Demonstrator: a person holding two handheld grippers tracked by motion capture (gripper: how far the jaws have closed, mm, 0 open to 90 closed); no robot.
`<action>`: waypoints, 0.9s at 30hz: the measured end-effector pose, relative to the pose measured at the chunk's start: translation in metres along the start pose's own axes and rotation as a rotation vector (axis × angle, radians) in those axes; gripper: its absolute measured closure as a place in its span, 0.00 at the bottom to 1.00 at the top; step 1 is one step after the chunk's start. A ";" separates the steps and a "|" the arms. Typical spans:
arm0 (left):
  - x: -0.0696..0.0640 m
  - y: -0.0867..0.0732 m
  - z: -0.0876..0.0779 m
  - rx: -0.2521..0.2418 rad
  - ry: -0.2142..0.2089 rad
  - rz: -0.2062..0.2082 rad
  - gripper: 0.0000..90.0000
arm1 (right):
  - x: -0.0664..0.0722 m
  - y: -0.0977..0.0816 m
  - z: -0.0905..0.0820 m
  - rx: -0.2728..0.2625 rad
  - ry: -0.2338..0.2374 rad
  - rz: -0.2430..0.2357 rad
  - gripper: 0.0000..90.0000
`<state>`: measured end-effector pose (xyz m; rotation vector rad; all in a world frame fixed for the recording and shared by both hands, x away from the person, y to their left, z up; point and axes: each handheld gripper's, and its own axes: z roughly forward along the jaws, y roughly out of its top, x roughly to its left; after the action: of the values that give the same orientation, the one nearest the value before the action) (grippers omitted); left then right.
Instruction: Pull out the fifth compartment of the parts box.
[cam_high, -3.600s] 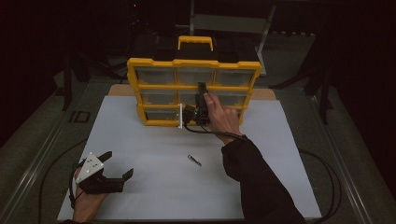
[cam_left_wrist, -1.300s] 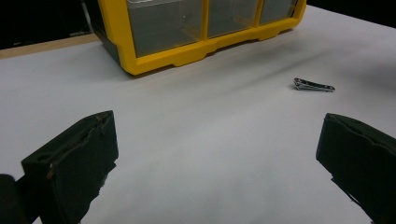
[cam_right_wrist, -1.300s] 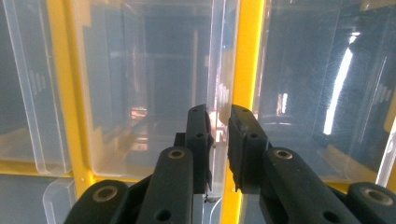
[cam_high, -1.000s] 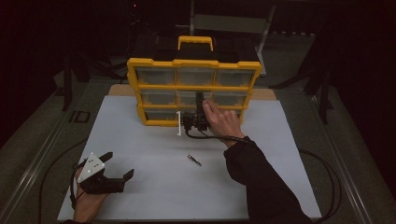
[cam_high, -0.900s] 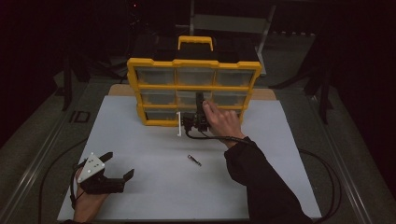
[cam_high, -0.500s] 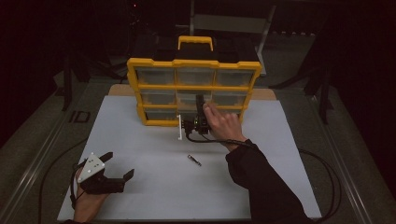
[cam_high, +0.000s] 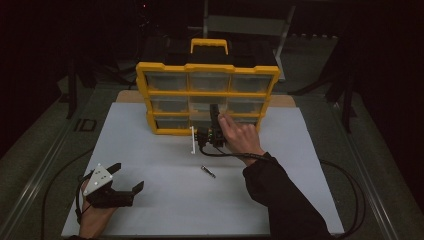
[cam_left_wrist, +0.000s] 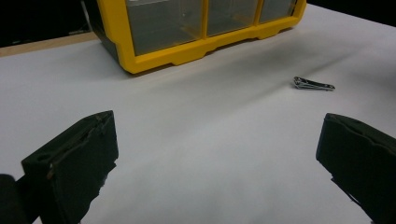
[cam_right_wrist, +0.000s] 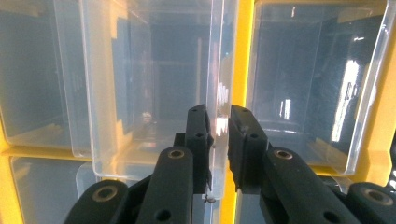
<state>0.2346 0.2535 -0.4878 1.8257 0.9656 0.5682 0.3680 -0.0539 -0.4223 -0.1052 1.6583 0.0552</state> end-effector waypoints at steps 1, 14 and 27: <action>0.000 0.000 0.000 0.000 0.000 0.001 0.00 | 0.000 0.000 -0.001 -0.004 -0.003 0.001 0.88; 0.000 0.000 0.000 0.001 0.000 0.002 0.00 | 0.000 -0.001 -0.014 -0.014 0.006 -0.005 0.88; 0.000 0.000 0.000 -0.004 -0.003 -0.003 0.00 | 0.001 0.000 -0.028 -0.026 0.010 0.001 0.88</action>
<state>0.2343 0.2533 -0.4877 1.8211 0.9646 0.5642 0.3399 -0.0572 -0.4203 -0.1240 1.6682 0.0773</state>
